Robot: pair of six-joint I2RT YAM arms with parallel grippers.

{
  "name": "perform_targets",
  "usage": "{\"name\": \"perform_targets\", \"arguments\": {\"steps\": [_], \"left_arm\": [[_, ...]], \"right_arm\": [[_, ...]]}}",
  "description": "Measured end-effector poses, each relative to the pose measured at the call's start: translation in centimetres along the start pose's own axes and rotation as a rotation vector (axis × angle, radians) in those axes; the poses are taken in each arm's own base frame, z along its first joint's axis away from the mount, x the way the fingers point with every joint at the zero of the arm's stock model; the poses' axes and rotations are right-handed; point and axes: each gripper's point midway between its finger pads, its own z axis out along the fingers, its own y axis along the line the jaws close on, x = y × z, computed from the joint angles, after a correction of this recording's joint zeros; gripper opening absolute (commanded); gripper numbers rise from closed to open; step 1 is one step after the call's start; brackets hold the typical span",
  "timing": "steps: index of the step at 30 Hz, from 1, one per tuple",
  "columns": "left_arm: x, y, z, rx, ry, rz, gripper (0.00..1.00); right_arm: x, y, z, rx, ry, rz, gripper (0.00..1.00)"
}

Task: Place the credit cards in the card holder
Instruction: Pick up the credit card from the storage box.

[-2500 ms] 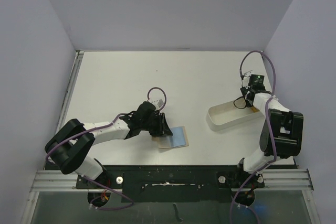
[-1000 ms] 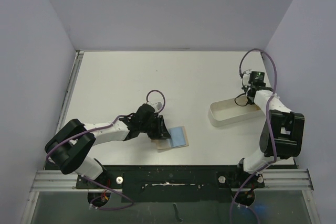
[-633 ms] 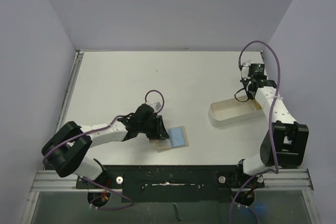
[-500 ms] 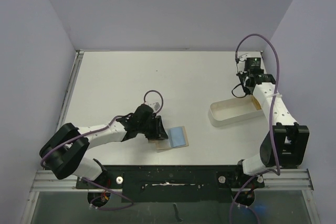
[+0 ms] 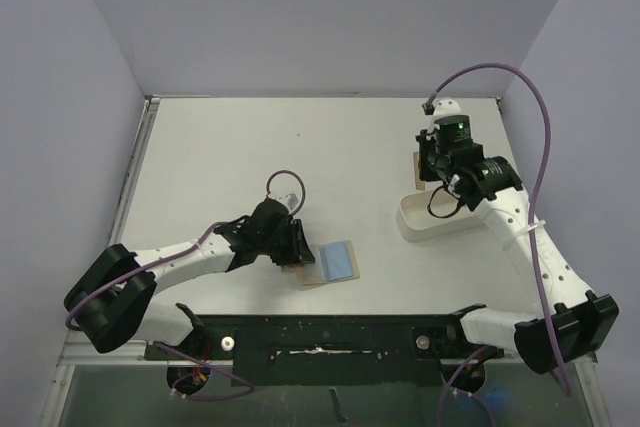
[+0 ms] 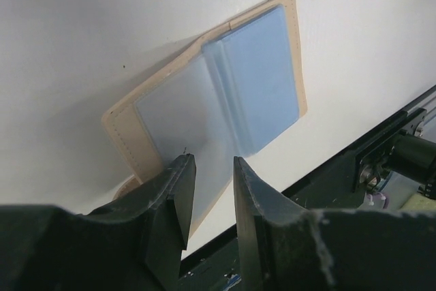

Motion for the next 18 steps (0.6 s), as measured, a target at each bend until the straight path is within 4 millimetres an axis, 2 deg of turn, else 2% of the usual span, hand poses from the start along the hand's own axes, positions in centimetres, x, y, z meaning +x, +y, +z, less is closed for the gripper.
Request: {"name": "perform_targets", "arguments": {"steps": [4, 7, 15, 18], "left_arm": [[-0.2, -0.1, -0.5, -0.006, -0.016, -0.008, 0.29], [-0.7, -0.8, -1.3, 0.018, -0.041, -0.022, 0.30], [-2.0, -3.6, -3.4, 0.123, -0.104, -0.060, 0.34], [-2.3, -4.6, -3.8, 0.168, -0.111, -0.080, 0.37]], "right_arm": [[0.9, 3.1, -1.7, -0.117, -0.016, 0.083, 0.00], [2.2, 5.3, -2.3, -0.223, -0.005, 0.127, 0.00], [9.1, 12.1, -2.6, -0.519, 0.103, 0.264, 0.00], [11.1, 14.4, -2.9, -0.595, 0.145, 0.291, 0.00]]}}
